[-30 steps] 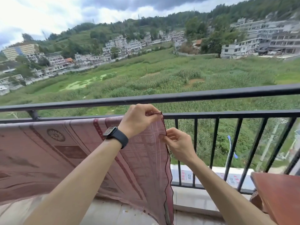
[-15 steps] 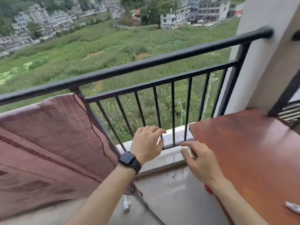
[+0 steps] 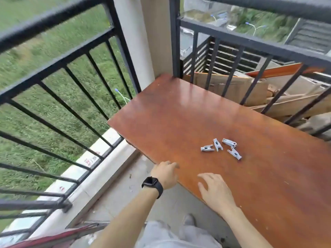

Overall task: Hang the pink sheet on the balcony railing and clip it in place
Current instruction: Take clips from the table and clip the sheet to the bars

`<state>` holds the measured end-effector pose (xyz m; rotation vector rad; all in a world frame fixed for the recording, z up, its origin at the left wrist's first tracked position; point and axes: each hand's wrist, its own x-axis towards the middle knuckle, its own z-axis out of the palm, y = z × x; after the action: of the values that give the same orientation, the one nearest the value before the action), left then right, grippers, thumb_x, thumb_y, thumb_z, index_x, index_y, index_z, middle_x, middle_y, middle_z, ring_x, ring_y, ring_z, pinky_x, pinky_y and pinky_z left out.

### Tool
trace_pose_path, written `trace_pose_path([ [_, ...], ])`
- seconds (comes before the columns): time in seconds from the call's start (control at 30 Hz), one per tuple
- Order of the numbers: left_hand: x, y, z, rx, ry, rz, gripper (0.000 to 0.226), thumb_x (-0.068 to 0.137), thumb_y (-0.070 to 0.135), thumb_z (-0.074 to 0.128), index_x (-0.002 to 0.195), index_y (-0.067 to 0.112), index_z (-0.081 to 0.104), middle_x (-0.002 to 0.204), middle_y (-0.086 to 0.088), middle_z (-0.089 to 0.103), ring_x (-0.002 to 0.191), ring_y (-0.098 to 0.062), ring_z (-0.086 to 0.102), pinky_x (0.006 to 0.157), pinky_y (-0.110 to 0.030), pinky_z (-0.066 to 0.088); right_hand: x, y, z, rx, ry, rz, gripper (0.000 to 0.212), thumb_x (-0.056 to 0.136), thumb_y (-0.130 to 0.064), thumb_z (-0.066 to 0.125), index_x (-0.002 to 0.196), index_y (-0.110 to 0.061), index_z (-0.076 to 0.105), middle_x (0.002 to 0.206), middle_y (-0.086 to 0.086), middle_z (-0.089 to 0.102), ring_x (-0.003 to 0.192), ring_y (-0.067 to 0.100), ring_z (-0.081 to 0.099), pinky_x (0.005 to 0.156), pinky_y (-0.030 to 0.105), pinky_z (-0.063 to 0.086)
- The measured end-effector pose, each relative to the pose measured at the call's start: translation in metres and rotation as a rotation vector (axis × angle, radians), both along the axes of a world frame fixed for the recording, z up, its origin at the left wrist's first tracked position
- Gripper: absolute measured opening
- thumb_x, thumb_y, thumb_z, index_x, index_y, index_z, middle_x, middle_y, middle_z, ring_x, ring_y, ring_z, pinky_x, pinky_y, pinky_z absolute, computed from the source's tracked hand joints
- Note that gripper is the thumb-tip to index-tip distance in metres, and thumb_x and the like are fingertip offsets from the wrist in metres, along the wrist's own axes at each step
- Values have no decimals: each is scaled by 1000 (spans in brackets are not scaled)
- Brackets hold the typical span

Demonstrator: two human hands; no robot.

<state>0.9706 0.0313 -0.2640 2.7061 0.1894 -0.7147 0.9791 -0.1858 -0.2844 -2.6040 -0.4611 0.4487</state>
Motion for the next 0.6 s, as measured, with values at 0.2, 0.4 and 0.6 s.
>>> trace_pose_path([
  [0.2,69,-32,-29,17,60,-145,40,94,29,45,134,31,50,133,-4,53,123,-28,50,95,-40,40,50,-39,-23,-105,146,-134,35,98,-36,48,132,-32,55,136,-14,56,128,15,45,106,32,40],
  [0.4,149,-56,-75,13,-10,-174,52,92,37,52,141,24,39,136,-6,47,121,-30,50,94,-41,43,127,-38,-54,-131,203,-283,40,99,-37,48,138,-28,50,142,-7,50,132,19,44,107,36,40],
  [0.6,200,-72,-124,21,17,-269,48,94,39,54,136,19,44,134,-7,47,121,-30,49,92,-42,43,179,-15,-90,-187,210,-360,34,98,-34,50,129,-23,54,137,-4,49,126,22,51,97,37,46],
])
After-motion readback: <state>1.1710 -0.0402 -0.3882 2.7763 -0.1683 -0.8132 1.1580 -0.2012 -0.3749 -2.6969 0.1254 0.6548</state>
